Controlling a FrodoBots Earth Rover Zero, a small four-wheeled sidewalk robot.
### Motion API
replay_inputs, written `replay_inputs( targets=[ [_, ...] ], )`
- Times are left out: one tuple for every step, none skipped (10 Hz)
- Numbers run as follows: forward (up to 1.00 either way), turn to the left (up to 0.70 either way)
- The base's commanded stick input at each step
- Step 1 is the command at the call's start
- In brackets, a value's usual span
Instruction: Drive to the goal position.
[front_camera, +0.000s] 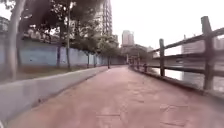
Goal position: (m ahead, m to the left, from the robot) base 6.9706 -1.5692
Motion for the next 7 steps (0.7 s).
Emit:
replay_inputs(
  targets=[
    [1.0, 0.0],
    [1.0, 0.0],
    [1.0, 0.0],
    [1.0, 0.0],
    [1.0, 0.0],
    [1.0, 0.0],
    [1.0, 0.0]
  ],
)
